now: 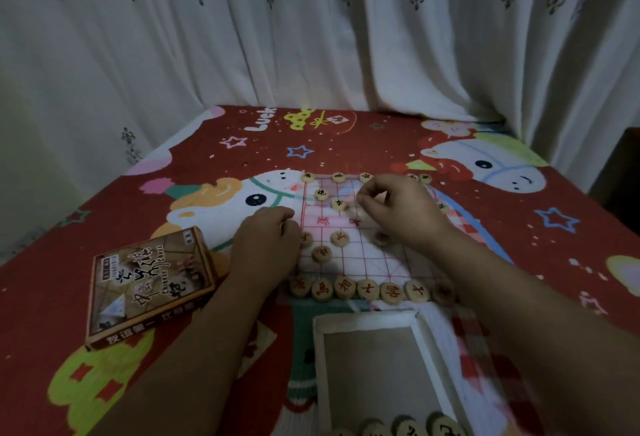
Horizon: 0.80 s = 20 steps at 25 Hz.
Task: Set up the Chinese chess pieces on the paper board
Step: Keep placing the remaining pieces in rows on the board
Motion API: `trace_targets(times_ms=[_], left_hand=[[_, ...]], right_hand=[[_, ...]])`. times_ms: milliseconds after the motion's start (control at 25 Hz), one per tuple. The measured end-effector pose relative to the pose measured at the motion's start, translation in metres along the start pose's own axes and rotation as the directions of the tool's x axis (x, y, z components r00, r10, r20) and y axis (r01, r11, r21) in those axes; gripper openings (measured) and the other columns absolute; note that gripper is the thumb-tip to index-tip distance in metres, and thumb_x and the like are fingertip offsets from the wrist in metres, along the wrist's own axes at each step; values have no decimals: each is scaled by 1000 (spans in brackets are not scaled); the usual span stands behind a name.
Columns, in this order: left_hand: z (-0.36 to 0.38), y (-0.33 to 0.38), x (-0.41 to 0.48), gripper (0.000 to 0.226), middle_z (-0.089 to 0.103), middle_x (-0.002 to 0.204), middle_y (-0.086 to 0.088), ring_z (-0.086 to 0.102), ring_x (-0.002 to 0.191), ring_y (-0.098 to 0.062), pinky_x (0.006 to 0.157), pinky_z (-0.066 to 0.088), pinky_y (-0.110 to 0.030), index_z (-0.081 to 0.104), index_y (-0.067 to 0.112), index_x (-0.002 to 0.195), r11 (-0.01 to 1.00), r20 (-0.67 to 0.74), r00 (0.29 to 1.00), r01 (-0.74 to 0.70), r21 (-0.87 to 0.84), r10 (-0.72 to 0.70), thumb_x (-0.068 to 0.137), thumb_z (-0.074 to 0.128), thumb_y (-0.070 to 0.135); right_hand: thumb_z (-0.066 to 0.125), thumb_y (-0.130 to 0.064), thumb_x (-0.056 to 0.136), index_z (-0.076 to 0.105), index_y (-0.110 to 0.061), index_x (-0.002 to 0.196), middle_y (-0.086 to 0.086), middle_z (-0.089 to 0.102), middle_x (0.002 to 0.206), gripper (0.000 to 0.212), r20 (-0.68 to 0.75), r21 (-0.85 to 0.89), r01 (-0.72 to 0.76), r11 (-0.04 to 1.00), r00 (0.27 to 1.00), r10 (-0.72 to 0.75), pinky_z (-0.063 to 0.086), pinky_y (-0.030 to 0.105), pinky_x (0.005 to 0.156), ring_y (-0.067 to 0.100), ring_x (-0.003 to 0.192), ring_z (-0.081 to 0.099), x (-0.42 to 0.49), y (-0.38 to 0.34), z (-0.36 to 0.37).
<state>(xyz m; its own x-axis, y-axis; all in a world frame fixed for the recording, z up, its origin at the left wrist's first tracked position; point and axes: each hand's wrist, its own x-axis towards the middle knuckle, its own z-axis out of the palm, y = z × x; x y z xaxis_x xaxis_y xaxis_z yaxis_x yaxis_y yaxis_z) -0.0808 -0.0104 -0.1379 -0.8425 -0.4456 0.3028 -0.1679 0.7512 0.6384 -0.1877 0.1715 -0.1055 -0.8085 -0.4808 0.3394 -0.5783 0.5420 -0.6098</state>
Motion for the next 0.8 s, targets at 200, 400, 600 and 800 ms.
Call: trace_targets(times_ms=[200,400,600,800], left_hand=[[0,-4,0,40,62,124,-11,55,114,-26,98,44,-37,63,9,123,999,-8,1000,27,-22,-27,90,45,22],[-5,2,-11,53,59,128,-13,55,116,-27,97,44,-37,59,8,127,998,0,999,-37,-49,37,84,39,31],[-13,22,-23,34,60,119,-8,54,111,-22,90,43,-31,62,10,123,978,-62,978,-203,-39,200,91,51,13],[-39,53,-68,18,57,94,9,56,86,-6,75,47,-22,68,16,105,905,101,903,-404,-134,418,91,58,14]], right_hand=[[67,-25,93,72,-23,94,-18,67,88,5,107,81,85,993,990,-94,45,10,62,-5,73,61,-59,-28,-25],[73,-29,88,72,-31,97,-24,65,85,9,411,81,118,990,901,-141,49,16,62,-3,74,62,-116,-53,-47],[74,-30,87,69,-36,106,-21,66,100,21,695,-18,180,983,710,-117,49,14,69,-6,88,61,-152,-63,-64],[76,-30,84,66,-35,117,-20,63,109,34,748,-33,223,974,652,-124,50,12,72,-6,90,61,-166,-65,-56]])
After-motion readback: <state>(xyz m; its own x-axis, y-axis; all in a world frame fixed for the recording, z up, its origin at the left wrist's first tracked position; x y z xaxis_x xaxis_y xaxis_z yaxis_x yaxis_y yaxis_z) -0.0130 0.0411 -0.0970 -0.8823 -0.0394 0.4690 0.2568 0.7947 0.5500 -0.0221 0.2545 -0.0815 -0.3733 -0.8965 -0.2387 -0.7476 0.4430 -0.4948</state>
